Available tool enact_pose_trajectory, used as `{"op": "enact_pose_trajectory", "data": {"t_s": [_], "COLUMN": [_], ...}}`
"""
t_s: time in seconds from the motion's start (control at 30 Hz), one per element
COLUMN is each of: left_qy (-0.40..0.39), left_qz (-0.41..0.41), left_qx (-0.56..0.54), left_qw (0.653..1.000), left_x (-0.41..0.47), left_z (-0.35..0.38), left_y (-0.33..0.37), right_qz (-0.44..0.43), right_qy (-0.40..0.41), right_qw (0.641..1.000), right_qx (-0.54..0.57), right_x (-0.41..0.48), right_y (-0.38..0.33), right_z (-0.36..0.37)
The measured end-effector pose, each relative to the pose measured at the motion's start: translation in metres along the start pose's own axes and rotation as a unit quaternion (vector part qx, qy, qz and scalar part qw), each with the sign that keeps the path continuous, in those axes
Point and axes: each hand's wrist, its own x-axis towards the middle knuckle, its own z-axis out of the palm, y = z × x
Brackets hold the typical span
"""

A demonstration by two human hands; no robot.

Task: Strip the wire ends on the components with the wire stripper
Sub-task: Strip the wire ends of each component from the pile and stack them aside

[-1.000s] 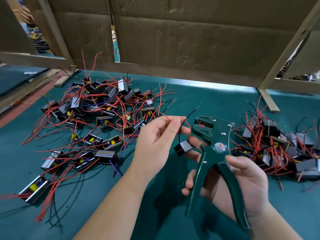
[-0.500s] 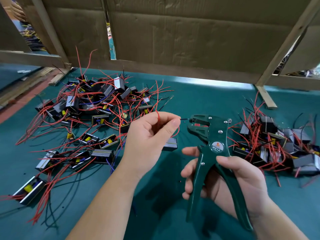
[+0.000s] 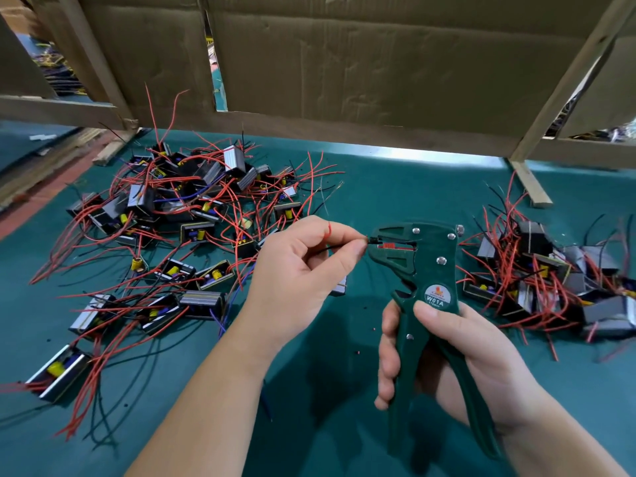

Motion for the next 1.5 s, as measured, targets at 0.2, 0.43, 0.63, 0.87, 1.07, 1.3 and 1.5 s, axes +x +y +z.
{"op": "enact_pose_trajectory", "data": {"t_s": [0.2, 0.43, 0.63, 0.87, 1.07, 1.3, 1.5], "left_qy": [-0.009, -0.019, -0.018, -0.005, 0.048, 0.044, -0.077], "left_qz": [0.001, 0.016, -0.005, -0.017, -0.036, -0.071, -0.141], "left_qx": [-0.005, 0.018, 0.064, 0.172, 0.178, 0.133, 0.099], "left_qw": [1.000, 1.000, 0.998, 0.985, 0.982, 0.988, 0.982], "left_x": [-0.001, -0.001, -0.001, -0.001, 0.007, 0.006, 0.000], "left_z": [-0.001, -0.004, -0.007, 0.001, -0.017, -0.014, -0.012], "left_y": [0.000, -0.001, -0.002, -0.004, -0.014, -0.012, -0.009], "right_qz": [-0.003, 0.003, -0.002, -0.018, -0.068, 0.022, -0.034], "right_qy": [-0.026, -0.012, 0.079, 0.150, 0.210, 0.196, 0.142], "right_qw": [1.000, 1.000, 0.997, 0.988, 0.975, 0.974, 0.971], "right_qx": [0.011, 0.000, -0.021, -0.005, 0.013, 0.111, 0.187], "right_x": [0.000, 0.001, 0.005, 0.009, 0.010, 0.007, 0.008], "right_y": [0.001, 0.002, 0.010, 0.007, -0.005, -0.004, -0.003], "right_z": [-0.002, -0.003, 0.008, 0.007, -0.009, -0.014, -0.014]}}
